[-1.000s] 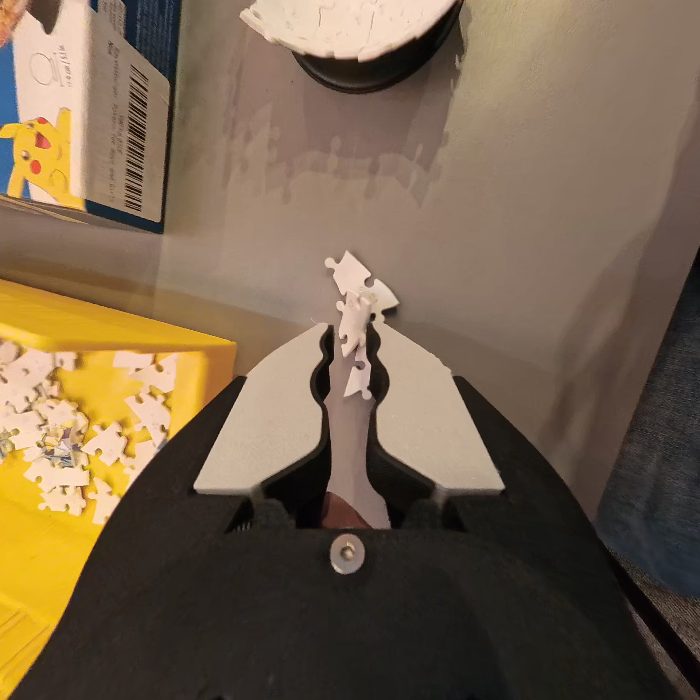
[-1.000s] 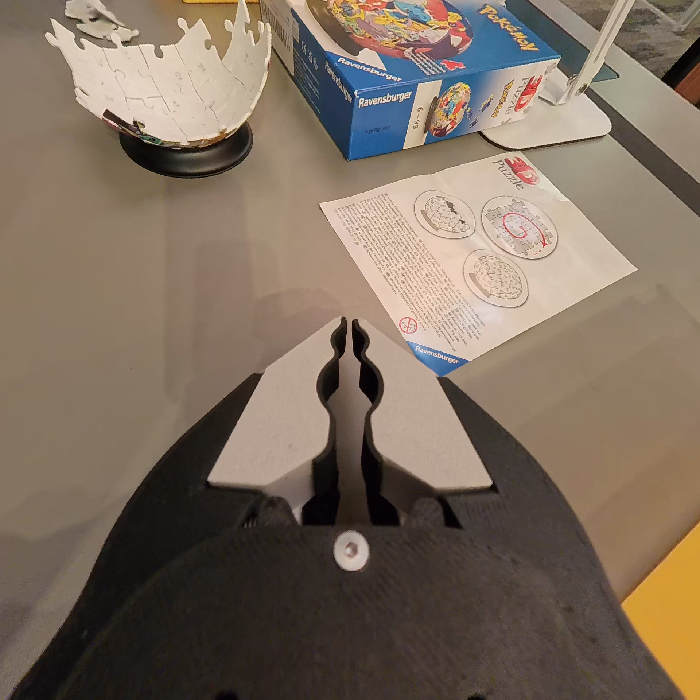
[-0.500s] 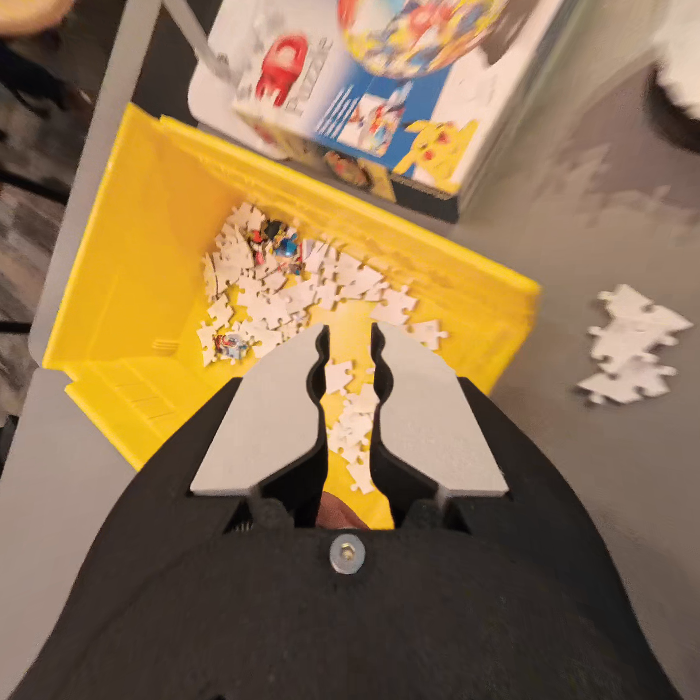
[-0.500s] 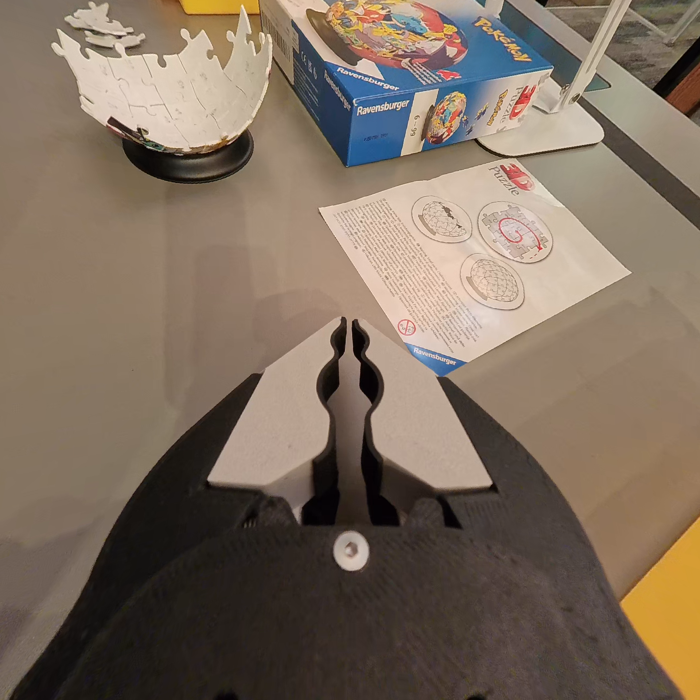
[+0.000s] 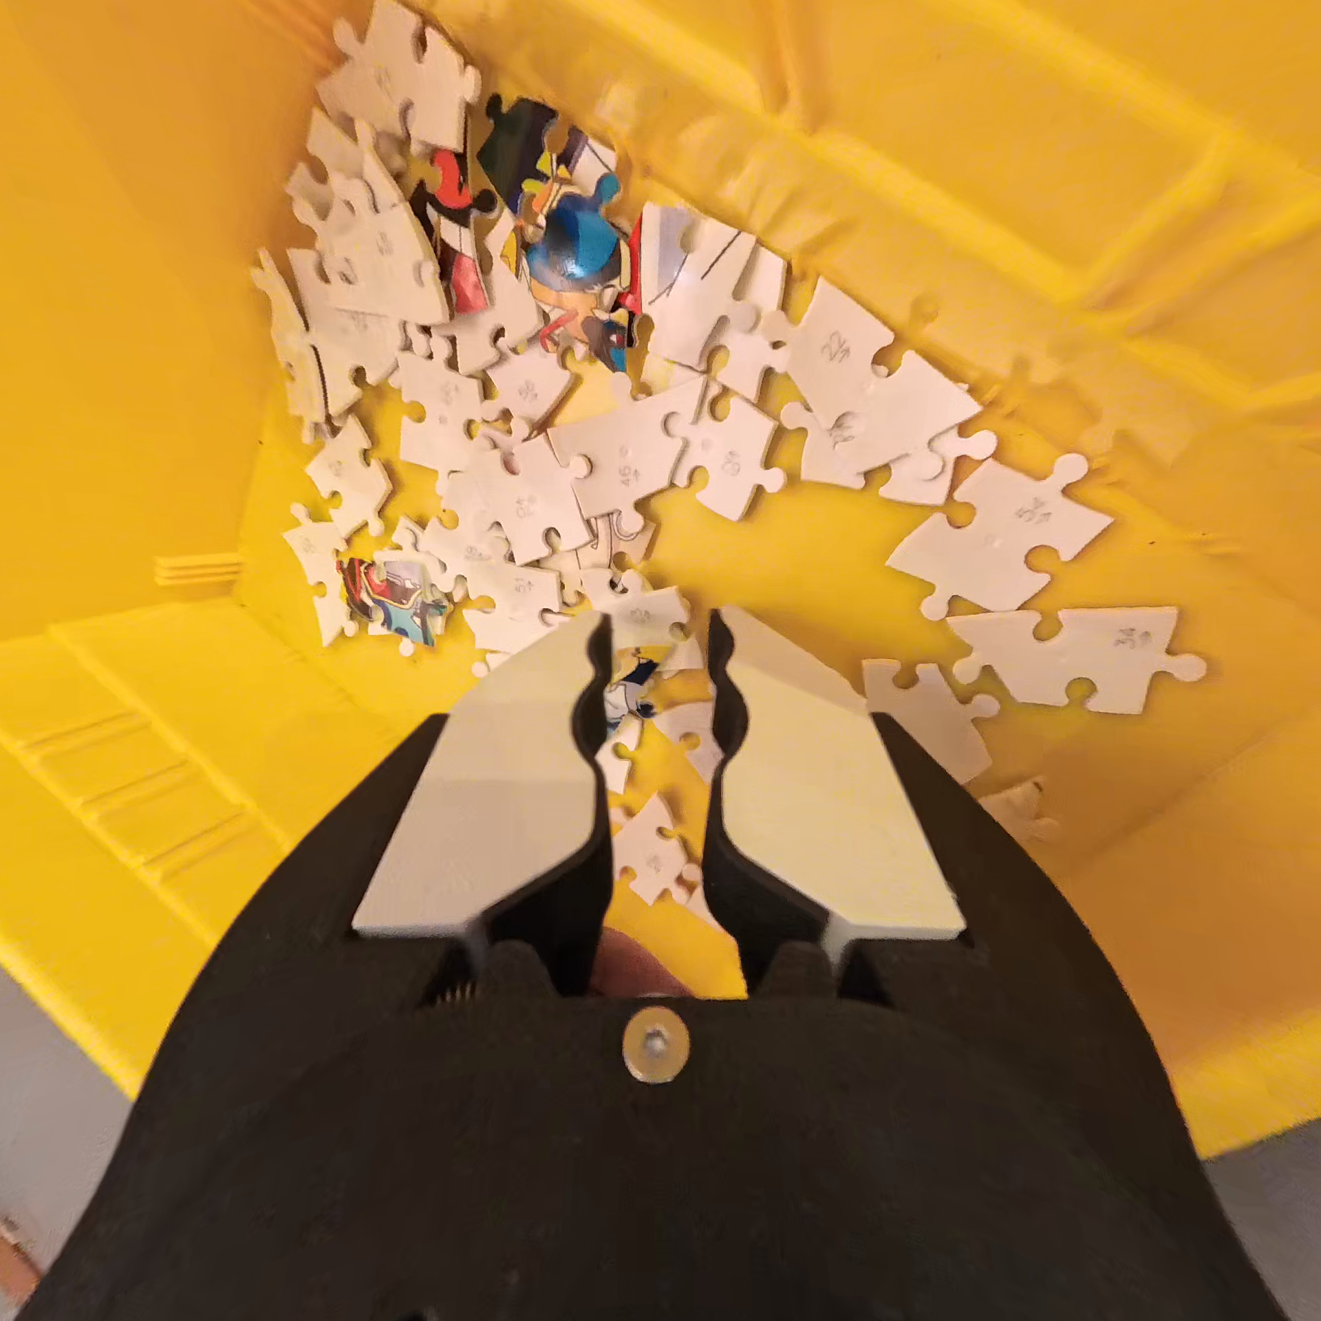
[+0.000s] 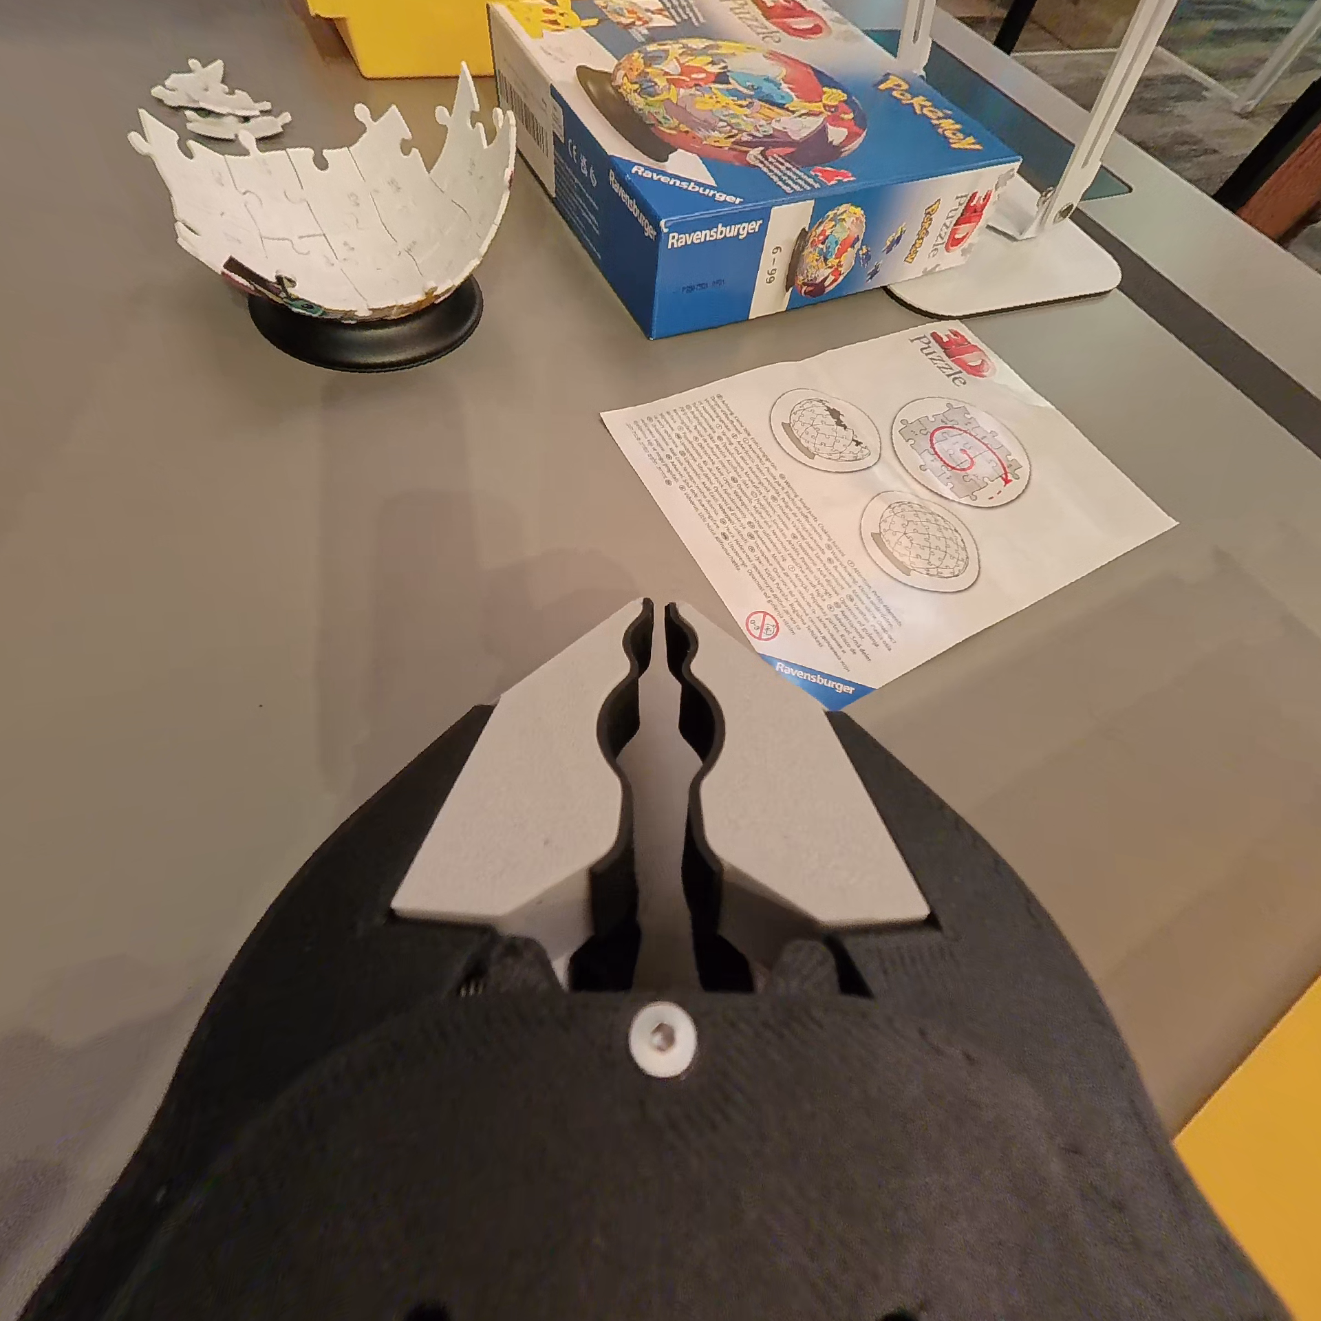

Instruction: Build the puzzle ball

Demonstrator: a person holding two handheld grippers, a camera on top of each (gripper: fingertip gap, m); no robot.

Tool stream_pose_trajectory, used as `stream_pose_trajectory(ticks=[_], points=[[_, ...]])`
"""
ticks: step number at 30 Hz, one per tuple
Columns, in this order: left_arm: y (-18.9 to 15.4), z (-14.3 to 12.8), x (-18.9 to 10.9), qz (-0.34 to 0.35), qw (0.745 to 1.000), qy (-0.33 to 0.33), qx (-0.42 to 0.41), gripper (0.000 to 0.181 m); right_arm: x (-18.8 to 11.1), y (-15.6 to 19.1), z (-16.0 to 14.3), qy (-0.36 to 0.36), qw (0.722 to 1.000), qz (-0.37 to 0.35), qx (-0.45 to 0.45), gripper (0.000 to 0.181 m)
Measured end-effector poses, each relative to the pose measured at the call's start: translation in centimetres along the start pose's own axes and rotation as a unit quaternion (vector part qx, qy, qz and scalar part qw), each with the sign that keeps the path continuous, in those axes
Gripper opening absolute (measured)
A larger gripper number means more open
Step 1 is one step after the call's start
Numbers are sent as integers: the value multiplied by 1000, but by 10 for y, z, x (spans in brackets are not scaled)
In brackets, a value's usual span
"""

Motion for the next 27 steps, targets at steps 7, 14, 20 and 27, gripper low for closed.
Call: stream_pose_trajectory(ticks=[7, 14, 20, 27], points=[[5, -9, 3, 2, 1000, -9, -11, 11, -1, 0, 0, -4, 1000, 0, 0, 2], [7, -8, -4, 17, 1000, -8, 1, 4, -2, -1, 1, -7, 1000, 0, 2, 2], [2, -6, -14, 9, 1000, -23, 0, 2, -2, -1, 1, -9, 1000, 1, 3, 2], [1, -3, -32, 26, 998, -57, -6, 2, -2, -1, 1, -9, 1000, 1, 4, 2]])
Point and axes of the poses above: each gripper's, where its closed fingertips meet, x out along the fingers, z out of its top, y = z × x across the jaws, the point moved 6 cm from there along -x, back along the fingers, and after that the axes turned 14 degrees about x, right-handed, at the moved point
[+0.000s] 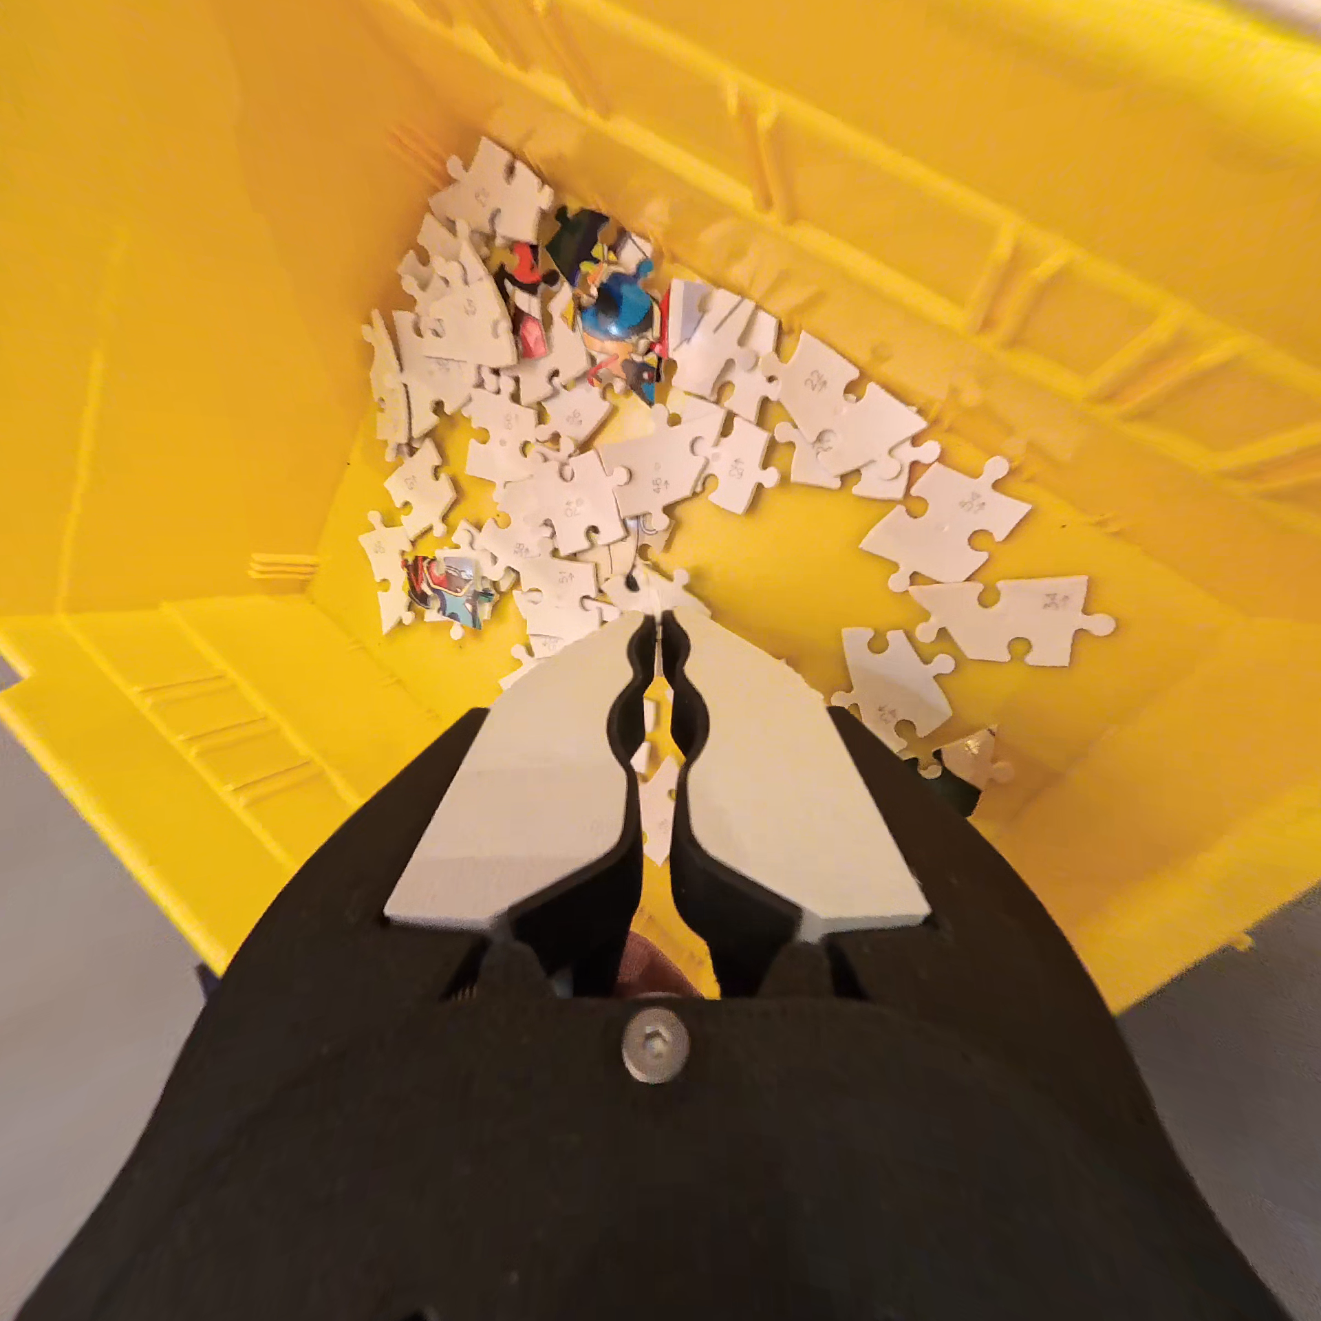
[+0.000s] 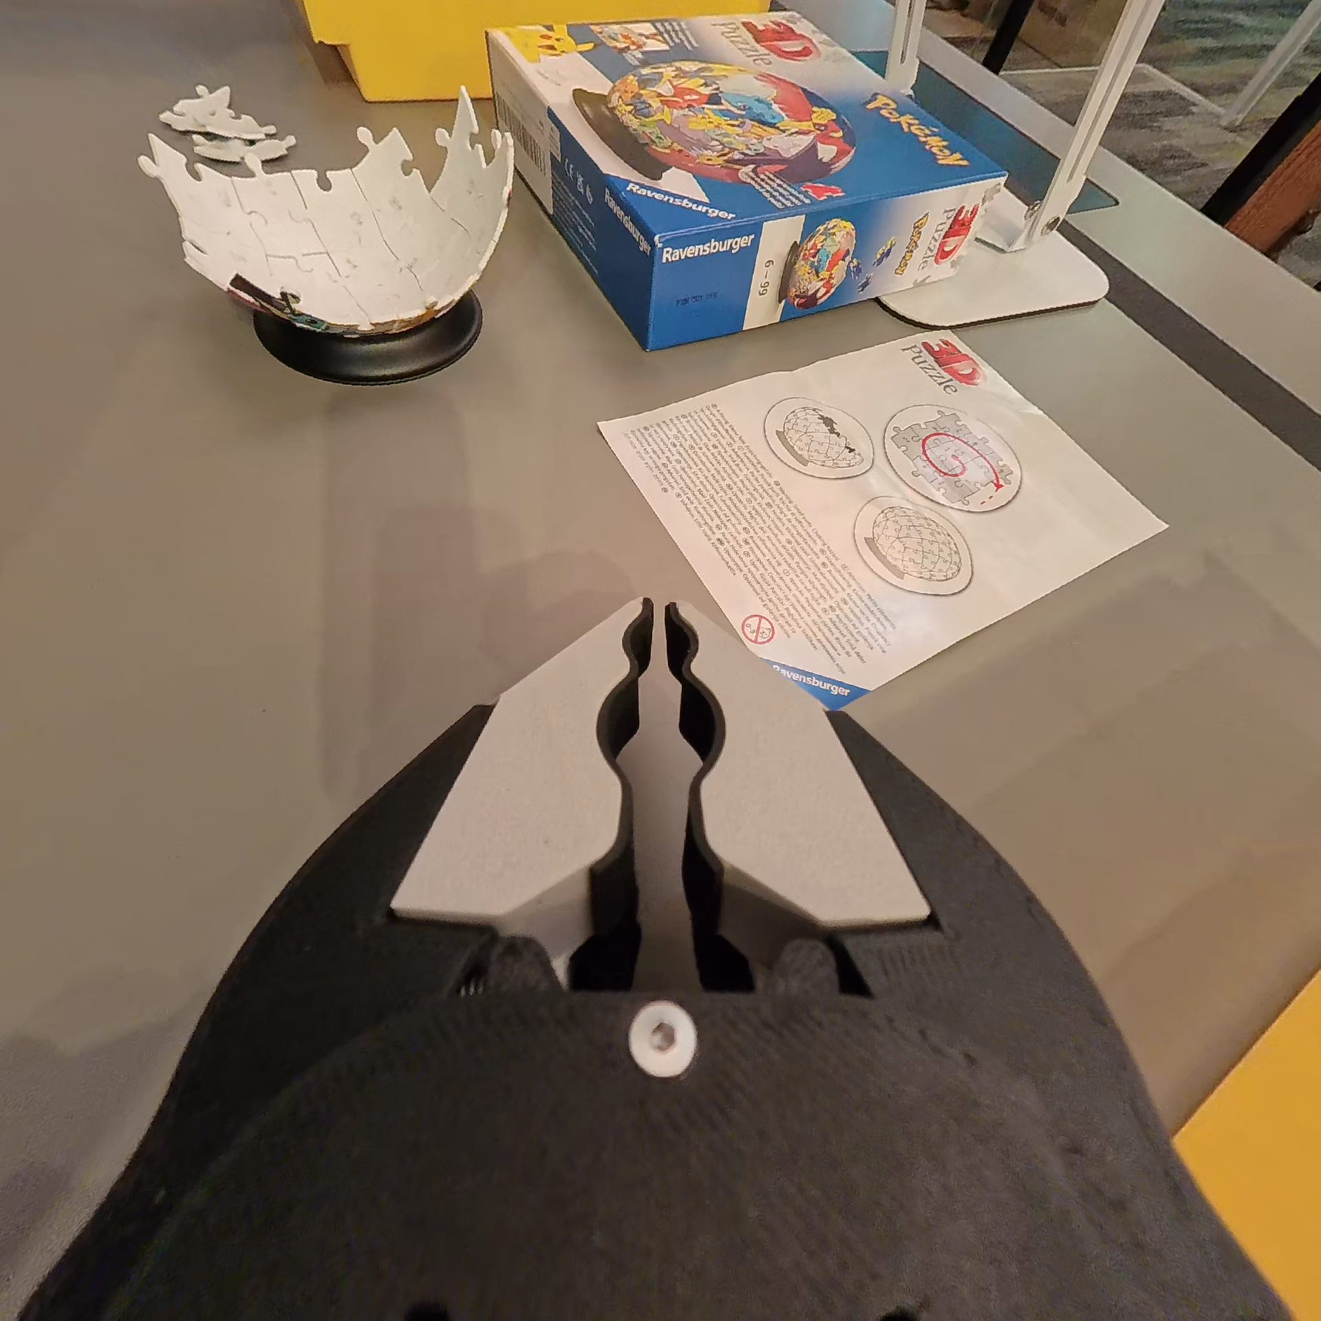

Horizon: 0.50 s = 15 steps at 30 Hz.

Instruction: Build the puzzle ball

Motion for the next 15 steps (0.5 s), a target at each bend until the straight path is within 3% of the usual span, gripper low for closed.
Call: stream_pose_trajectory(ticks=[5, 8, 13, 15], points=[[2, 10, -30, 18, 998, -62, -23, 2, 0, 0, 0, 0, 1000, 0, 0, 2], [-9, 23, -62, 29, 994, -107, -14, 2, 0, 0, 0, 0, 1000, 0, 0, 2], [-71, 53, -115, -13, 981, -189, 46, 2, 0, 0, 0, 2, 1000, 0, 2, 2], [-98, 58, -119, -19, 981, -177, 75, 2, 1, 0, 0, 2, 1000, 0, 1, 2]])
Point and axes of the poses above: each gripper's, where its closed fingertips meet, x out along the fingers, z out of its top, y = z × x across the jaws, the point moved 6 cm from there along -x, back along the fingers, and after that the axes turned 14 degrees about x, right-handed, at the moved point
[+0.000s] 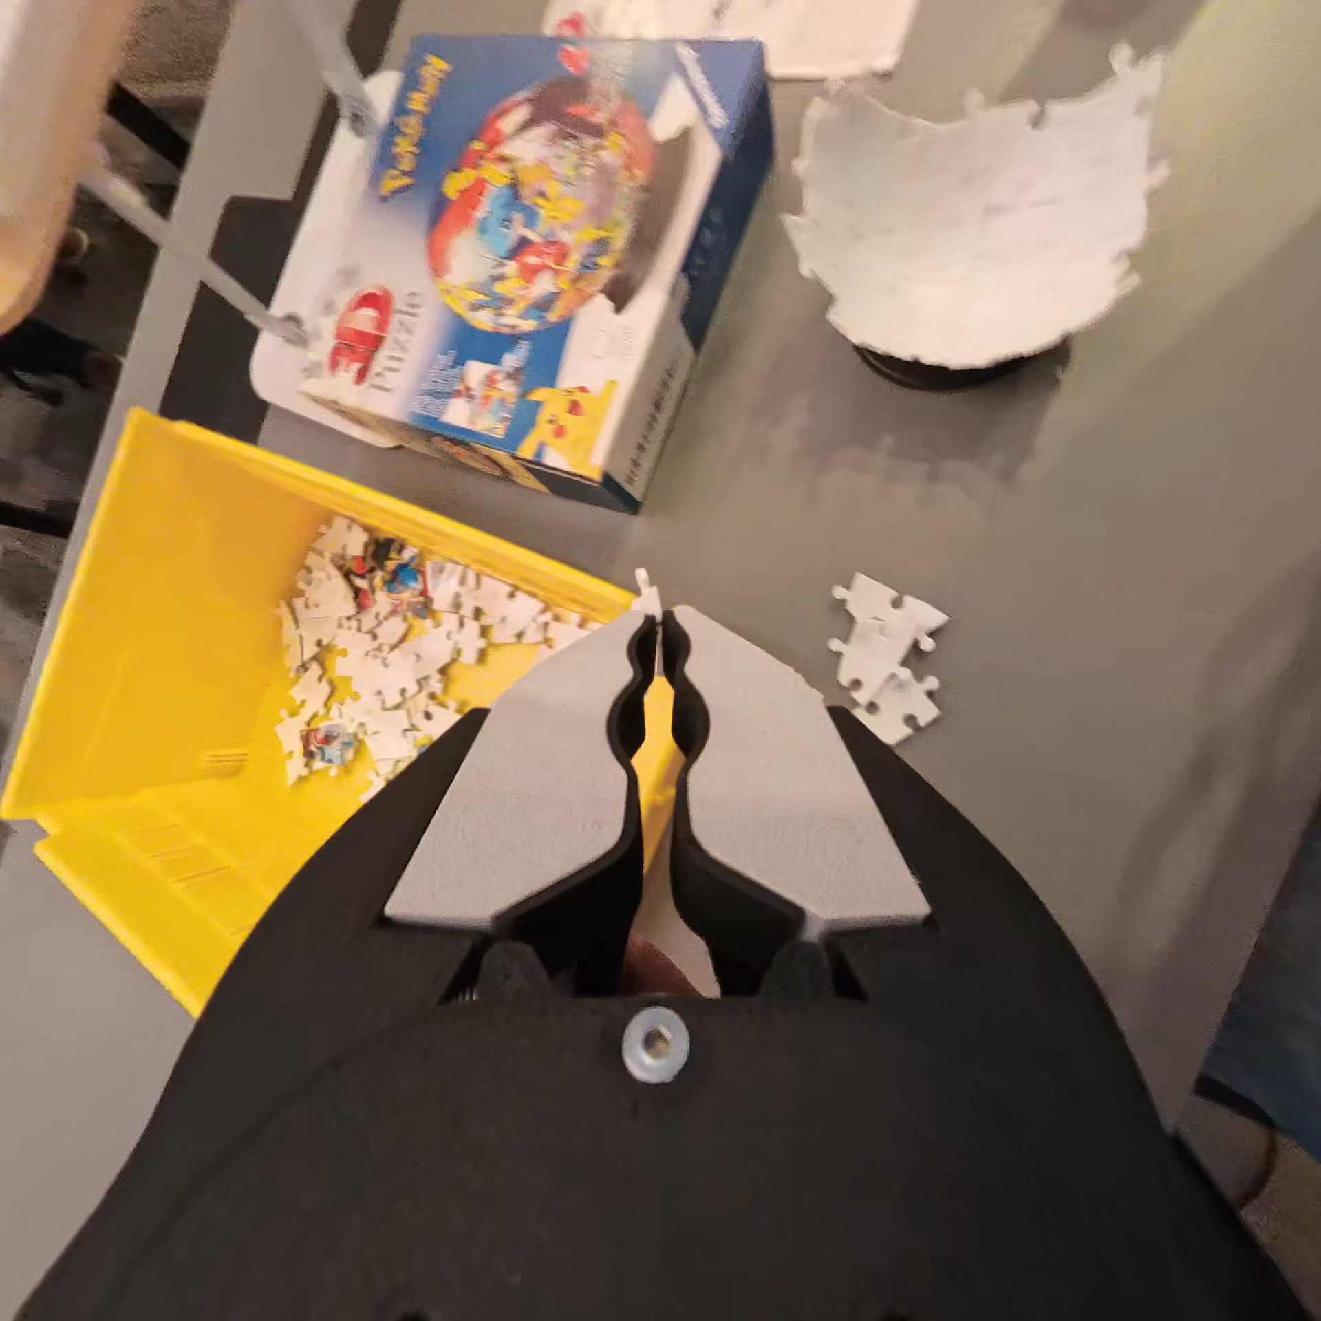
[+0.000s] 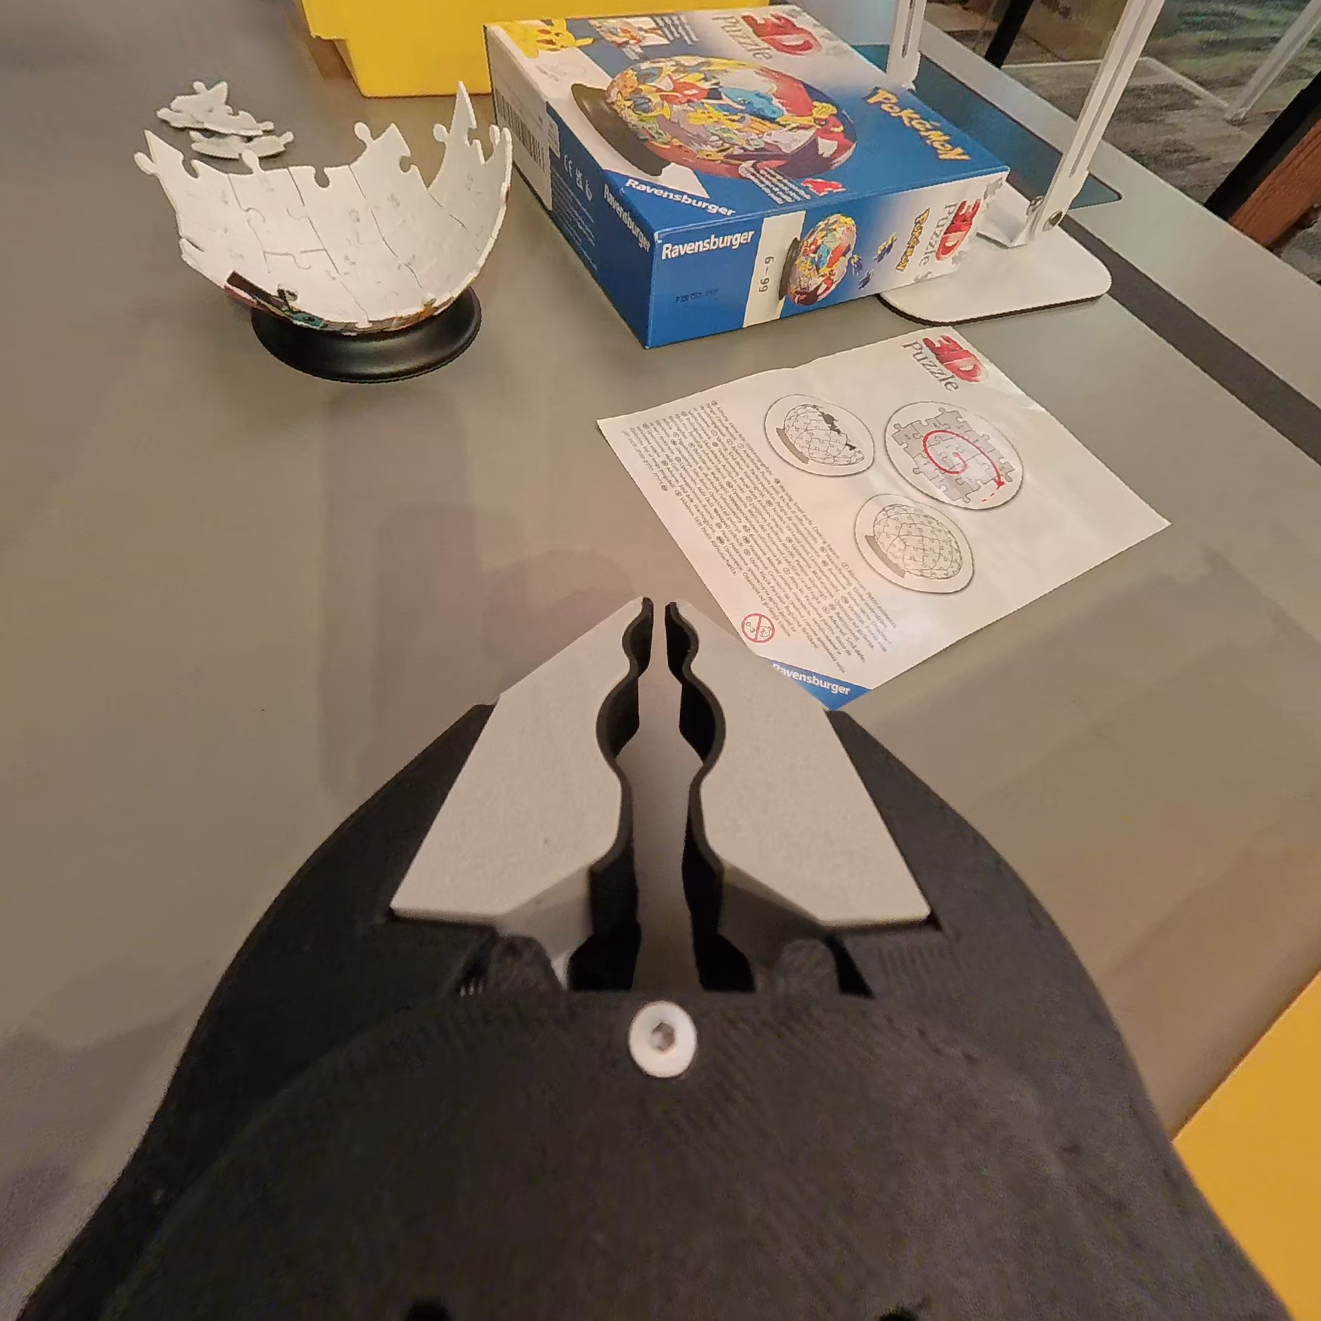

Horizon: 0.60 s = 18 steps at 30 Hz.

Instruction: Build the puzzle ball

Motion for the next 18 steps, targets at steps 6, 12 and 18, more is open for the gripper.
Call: stream_pose_trajectory(ticks=[6, 12, 18], points=[[-56, -3, 37, -30, 999, 36, 25, 2, 0, 0, 0, 1, 1000, -1, -2, 2], [-73, -11, 60, -63, 993, 83, 55, 2, 1, 0, 0, 2, 1000, 0, -2, 2], [-71, -8, 59, -75, 994, 71, 40, 17, 1, 0, 0, 2, 1000, -1, -1, 2]])
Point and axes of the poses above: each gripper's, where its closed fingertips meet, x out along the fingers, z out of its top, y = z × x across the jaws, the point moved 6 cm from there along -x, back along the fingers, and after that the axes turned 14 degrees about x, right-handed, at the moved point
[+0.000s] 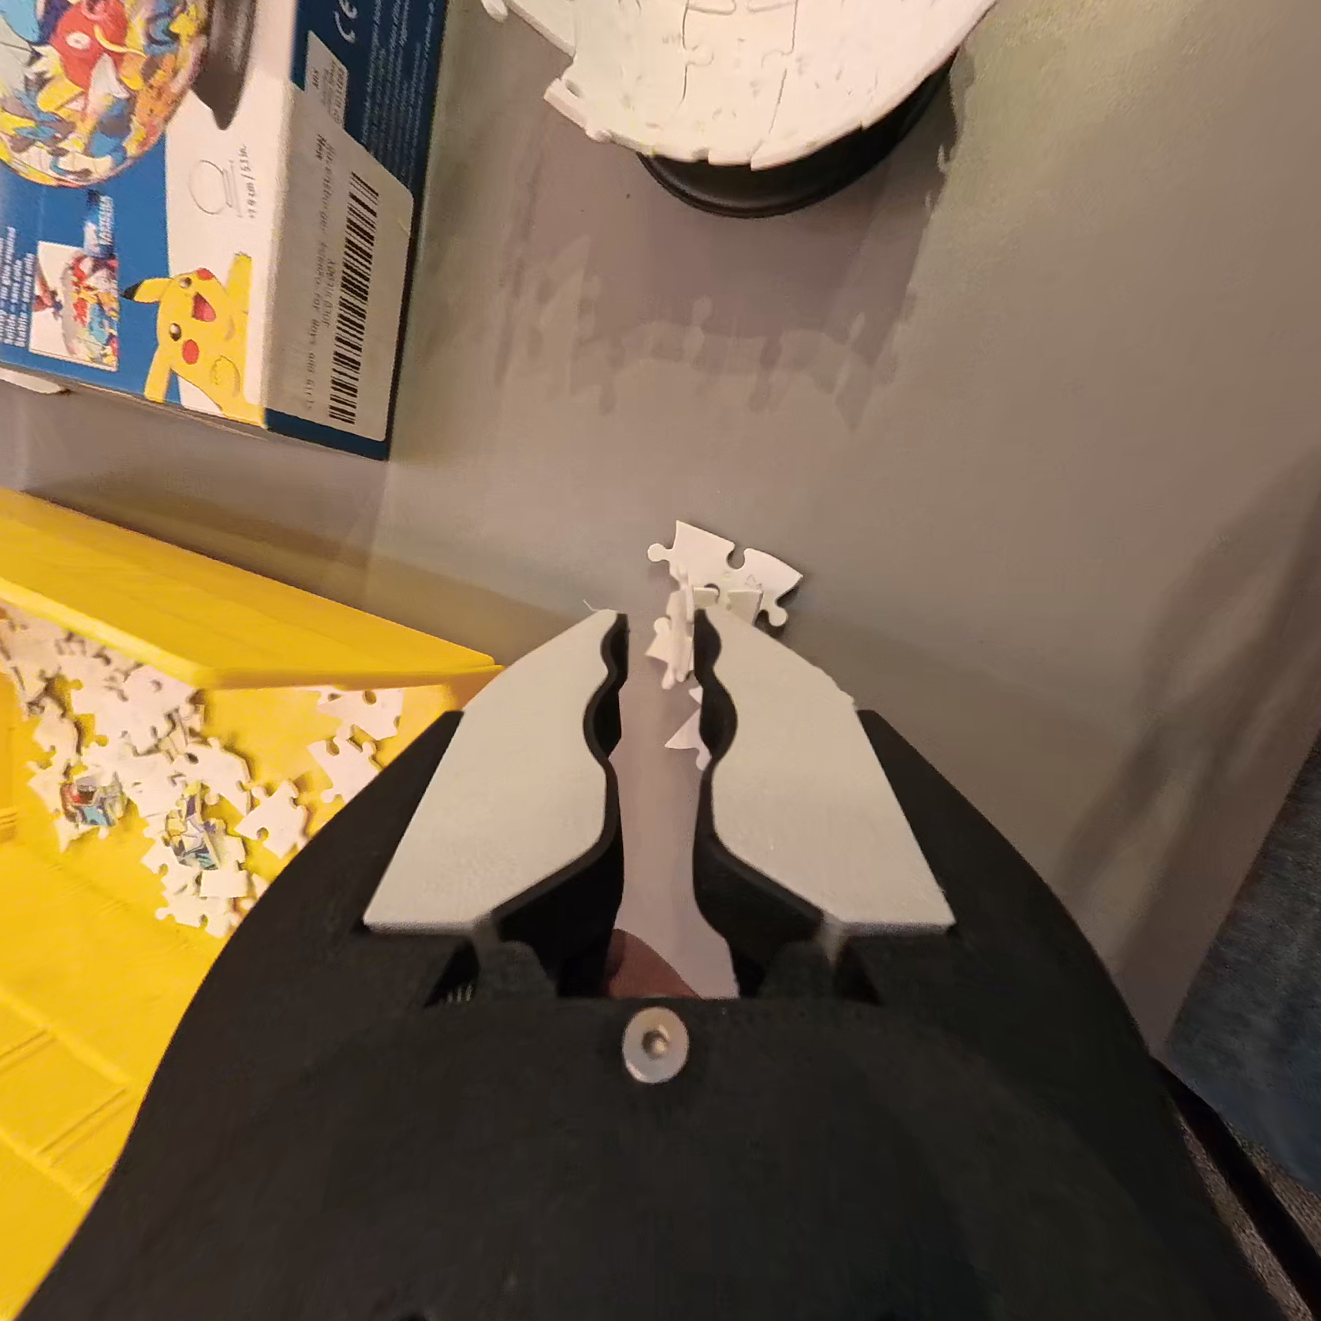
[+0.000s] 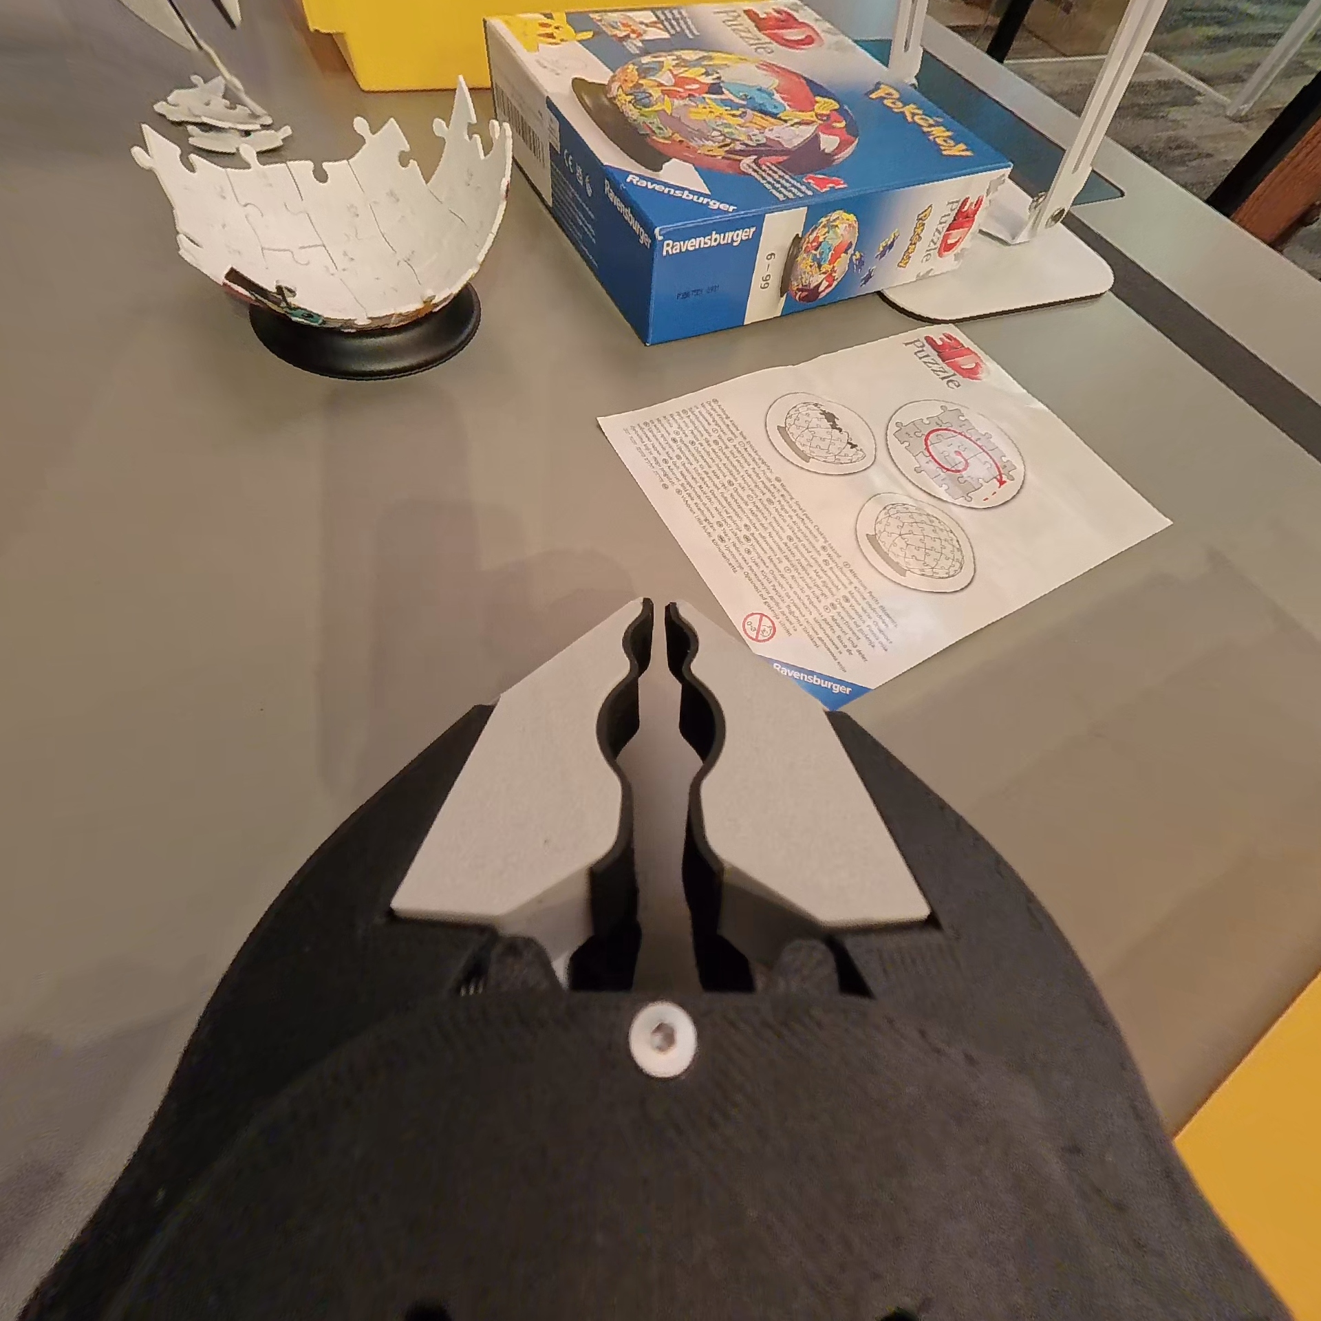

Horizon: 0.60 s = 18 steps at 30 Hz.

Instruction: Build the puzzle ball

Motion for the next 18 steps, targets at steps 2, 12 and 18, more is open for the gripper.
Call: stream_pose_trajectory(ticks=[2, 12, 18], points=[[2, 2, -6, 1, 1000, -8, -6, 19, 0, 0, 0, 0, 1000, 1, 0, 2], [68, -16, -63, 81, 994, -35, -57, 21, -1, 0, 1, -4, 1000, 3, 2, 2], [138, -76, -53, 133, 982, 37, -127, 26, -2, 0, 1, -7, 1000, 2, 2, 2]])
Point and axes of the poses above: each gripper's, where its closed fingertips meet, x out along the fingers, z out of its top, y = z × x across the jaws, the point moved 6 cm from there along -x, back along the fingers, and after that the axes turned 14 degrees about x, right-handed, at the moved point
